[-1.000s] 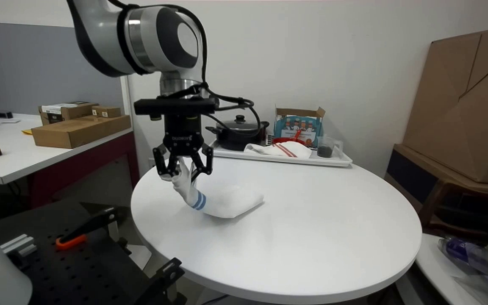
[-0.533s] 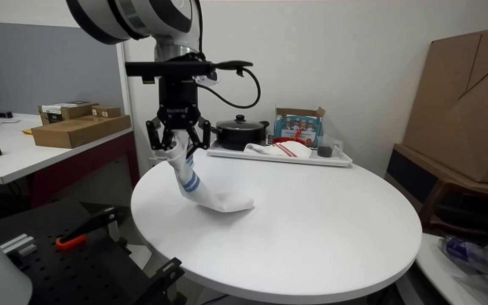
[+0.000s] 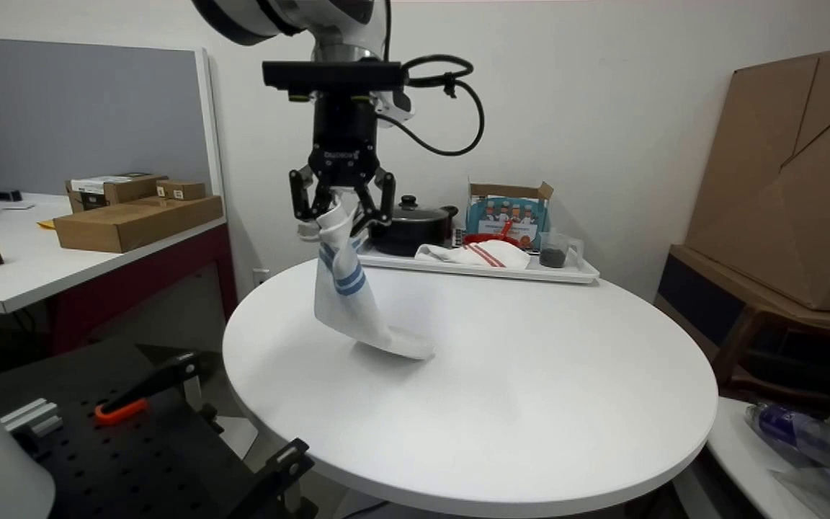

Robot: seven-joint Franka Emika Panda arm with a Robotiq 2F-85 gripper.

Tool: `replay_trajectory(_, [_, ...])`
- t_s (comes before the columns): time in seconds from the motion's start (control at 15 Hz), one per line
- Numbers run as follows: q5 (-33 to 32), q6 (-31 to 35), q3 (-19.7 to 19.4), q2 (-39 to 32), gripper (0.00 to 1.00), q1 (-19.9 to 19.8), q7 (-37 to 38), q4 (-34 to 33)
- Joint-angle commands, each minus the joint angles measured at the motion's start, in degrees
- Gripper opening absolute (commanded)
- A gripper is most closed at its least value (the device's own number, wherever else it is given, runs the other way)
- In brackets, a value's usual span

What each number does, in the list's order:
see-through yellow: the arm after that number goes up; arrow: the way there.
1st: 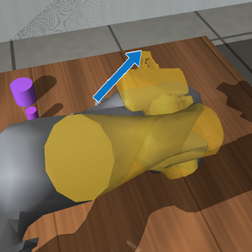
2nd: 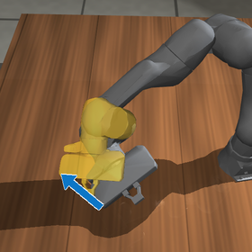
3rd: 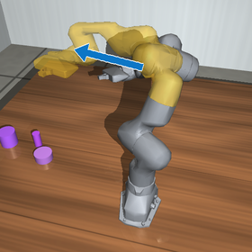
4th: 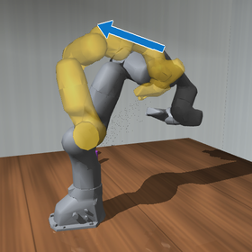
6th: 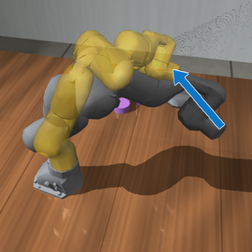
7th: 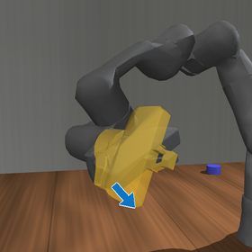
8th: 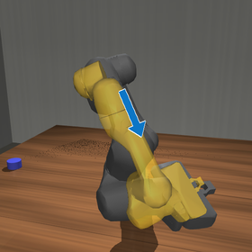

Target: Fold the white towel

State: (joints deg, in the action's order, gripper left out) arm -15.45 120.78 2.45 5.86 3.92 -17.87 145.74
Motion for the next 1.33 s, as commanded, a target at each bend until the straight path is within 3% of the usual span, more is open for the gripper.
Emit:
replay_trajectory(0.0, [4.5,-7.0,-3.0,-9.1,0.08,-2.9,-2.1,-14.0])
replay_trajectory(0.27, [5.9,-11.7,-4.7,-19.6,0.08,-5.7,1.6,-26.1])
replay_trajectory(0.6, [5.4,-16.9,-4.2,-29.0,0.08,-6.5,2.8,-32.8])
replay_trajectory(1.27, [-4.3,-28.3,-0.9,-38.4,0.09,-7.2,-17.9,-40.1])
